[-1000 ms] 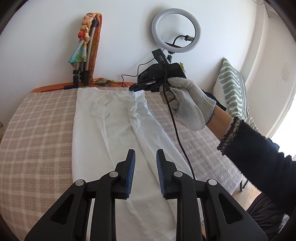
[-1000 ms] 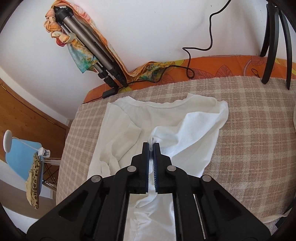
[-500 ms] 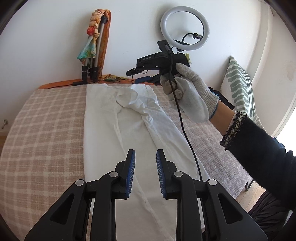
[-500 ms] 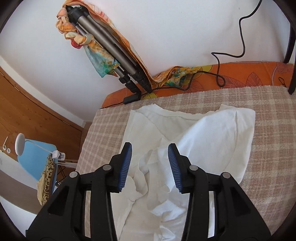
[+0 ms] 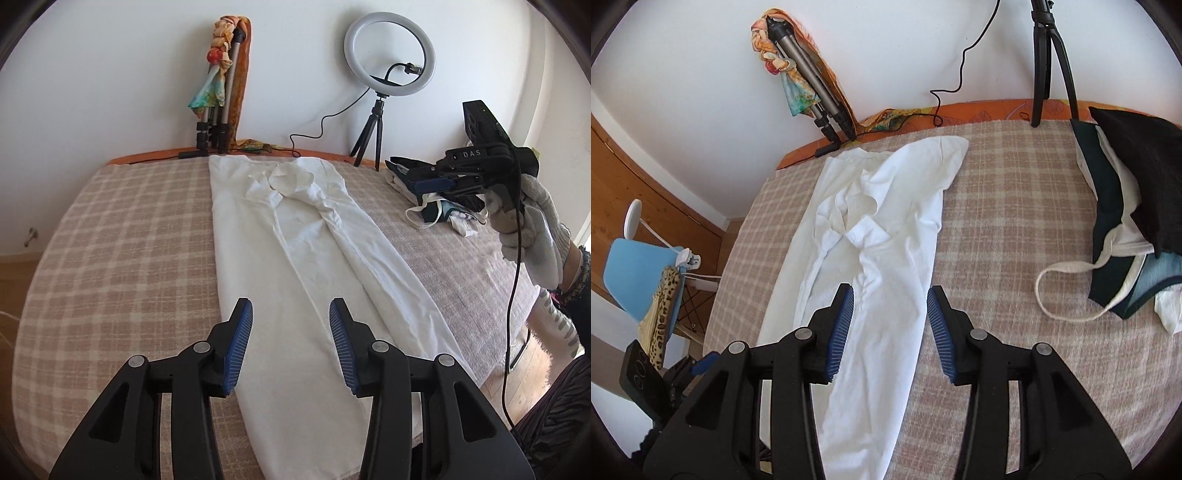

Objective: Fold small clothes

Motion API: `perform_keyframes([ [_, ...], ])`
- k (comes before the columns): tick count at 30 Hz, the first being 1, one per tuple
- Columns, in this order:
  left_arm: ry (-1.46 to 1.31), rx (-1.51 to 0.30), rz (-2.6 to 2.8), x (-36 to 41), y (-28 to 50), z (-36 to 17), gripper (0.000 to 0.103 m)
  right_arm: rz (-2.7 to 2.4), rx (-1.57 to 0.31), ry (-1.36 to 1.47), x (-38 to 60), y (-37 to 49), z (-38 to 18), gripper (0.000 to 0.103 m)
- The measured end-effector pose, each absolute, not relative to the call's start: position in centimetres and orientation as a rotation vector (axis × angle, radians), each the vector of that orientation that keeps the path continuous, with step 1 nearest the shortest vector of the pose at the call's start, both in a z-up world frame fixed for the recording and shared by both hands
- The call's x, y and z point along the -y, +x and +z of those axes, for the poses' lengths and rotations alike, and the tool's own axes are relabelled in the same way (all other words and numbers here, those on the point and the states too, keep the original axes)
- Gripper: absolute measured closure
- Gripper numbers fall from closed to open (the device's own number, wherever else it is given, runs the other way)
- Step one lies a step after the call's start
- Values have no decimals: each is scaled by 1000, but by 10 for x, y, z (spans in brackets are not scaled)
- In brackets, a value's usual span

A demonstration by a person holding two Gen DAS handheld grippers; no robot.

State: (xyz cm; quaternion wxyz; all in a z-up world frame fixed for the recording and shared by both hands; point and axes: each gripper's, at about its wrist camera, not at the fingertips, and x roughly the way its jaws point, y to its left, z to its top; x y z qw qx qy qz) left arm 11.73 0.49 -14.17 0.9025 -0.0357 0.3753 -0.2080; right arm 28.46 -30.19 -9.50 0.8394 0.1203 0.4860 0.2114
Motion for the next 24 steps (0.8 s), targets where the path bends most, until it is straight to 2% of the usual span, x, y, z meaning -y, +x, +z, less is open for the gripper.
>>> perform_keyframes([
  [10,-201,-927,-391,-48,92,-178,61,470,-1168,300,323,158,-181,59],
  [16,-276,-1027,-428,-54,67,-199,61,542,-1197,289,310,118,-199,59],
  [24,-367,-1041,-442,-57,57,-206,61,577,-1192,355,317,92,-207,59],
])
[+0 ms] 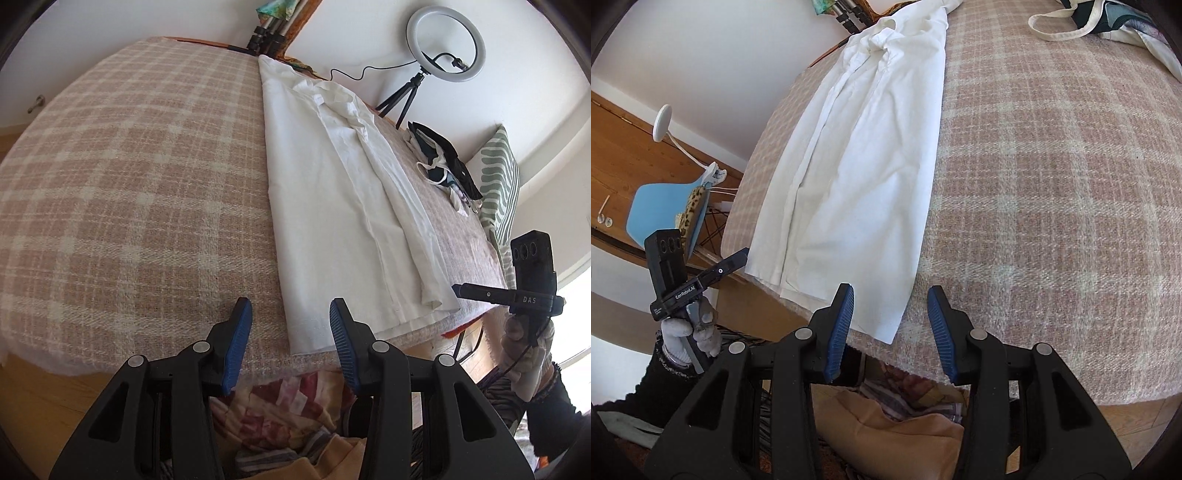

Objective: Fold small clothes
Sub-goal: 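Grasp the hem with both grippers and fold it up toward the collar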

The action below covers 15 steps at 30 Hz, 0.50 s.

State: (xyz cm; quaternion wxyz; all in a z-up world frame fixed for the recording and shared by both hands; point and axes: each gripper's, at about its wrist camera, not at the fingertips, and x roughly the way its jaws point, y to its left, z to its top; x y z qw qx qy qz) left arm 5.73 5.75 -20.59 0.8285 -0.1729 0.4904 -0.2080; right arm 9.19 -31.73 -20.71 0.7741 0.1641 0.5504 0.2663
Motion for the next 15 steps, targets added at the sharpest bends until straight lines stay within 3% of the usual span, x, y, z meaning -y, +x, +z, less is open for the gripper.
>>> perform_keyframes([
  [7,-396,-1062,-485,-51,58,-207,65,667,-1193,528,326,89,-221,59],
  [8,-395,-1068,-486,-50,60,-208,76,675,-1189,535,325,88,-222,60],
  [10,-416,-1091,-491,-50,65,-213,95,673,-1182,514,320,87,-222,73],
  [11,-428,-1089,-488,-51,66,-214,96,666,-1184,501,316,88,-223,79],
  [12,-440,-1089,-492,-52,67,-214,97,661,-1191,495,311,90,-224,92],
  [15,-462,-1063,-490,-55,64,-209,99,652,-1192,493,307,89,-226,97],
])
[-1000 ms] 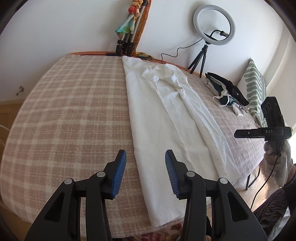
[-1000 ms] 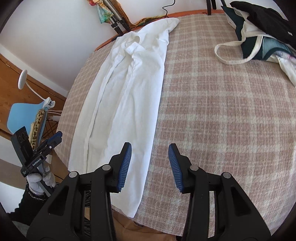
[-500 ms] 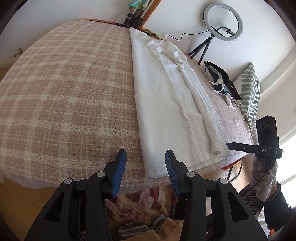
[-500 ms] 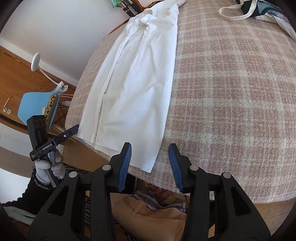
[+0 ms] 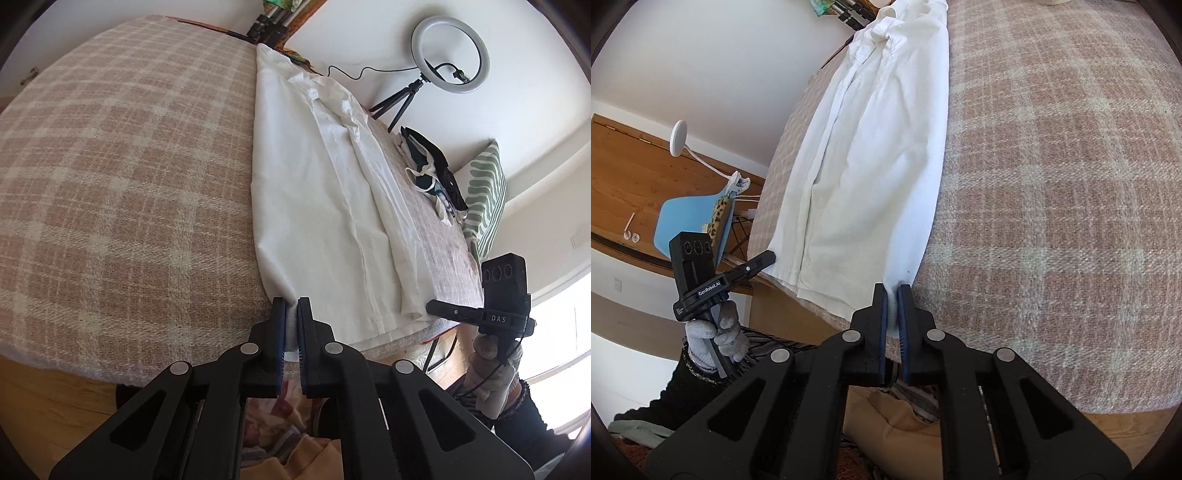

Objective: Fold small clothes
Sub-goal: 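Grasp the hem with both grippers and fold it up toward the collar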

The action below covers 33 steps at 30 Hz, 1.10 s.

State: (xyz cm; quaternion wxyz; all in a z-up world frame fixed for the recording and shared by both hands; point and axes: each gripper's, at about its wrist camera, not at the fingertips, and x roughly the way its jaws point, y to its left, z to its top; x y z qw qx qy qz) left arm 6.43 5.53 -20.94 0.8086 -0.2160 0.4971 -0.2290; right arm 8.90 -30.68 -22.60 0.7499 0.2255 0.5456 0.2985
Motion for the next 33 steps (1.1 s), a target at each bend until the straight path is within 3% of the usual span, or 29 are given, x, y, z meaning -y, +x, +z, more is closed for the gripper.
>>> perform_keyframes([
  [6,-473,-1005,-489,-64,46,-196,100,681,-1113,516,318,74,-205,99],
  [18,-489,-1008,-485,-64,55,-191,100,670,-1127,593,329,86,-208,99],
  [33,-486,-888,-445,-58,141,-152,100,614,-1006,737,350,162,-179,99],
])
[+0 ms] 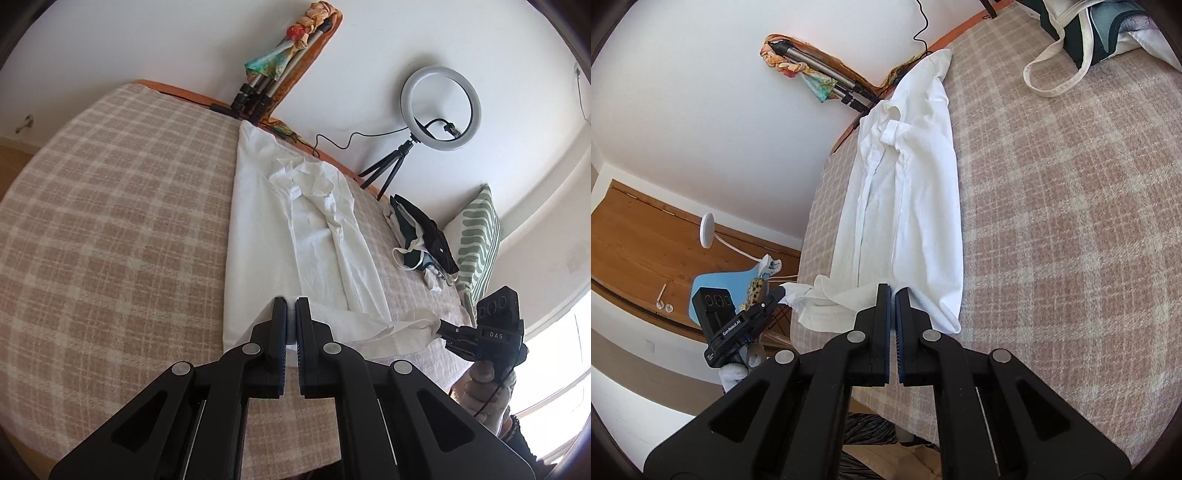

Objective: Fold small clothes
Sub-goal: 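Grasp the hem with both grippers and fold it up toward the collar, then open both grippers and move them to the folded shirt's collar end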

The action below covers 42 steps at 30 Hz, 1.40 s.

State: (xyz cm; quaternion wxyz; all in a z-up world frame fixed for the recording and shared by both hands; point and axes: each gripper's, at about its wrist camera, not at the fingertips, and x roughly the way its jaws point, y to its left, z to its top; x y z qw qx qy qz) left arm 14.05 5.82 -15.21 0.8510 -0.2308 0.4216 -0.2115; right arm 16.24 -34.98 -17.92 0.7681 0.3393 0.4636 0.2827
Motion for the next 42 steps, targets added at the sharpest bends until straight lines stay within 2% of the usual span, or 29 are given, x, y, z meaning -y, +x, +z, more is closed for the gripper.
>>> perform_keyframes([
  [18,-525,-978,-352,-59,204,-198,100,583,-1032,674,321,250,-204,99],
  [21,-508,-961,-325,-61,209,-191,93,554,-1055,661,323,258,-207,98],
  [23,-496,-927,-303,-65,208,-183,82,547,-1061,643,326,260,-205,91],
  [25,-483,-891,-294,-70,205,-175,82,509,-1028,591,331,256,-197,71],
  [27,-470,-879,-312,-70,201,-170,82,492,-988,538,335,248,-185,66],
  [32,-389,-943,-411,-52,186,-176,82,645,-975,395,320,223,-165,66],
  [36,-342,-1005,-475,-35,177,-188,82,743,-1024,293,294,209,-175,75],
  [42,-240,-1059,-480,-17,184,-200,82,741,-1083,201,268,216,-197,76],
])
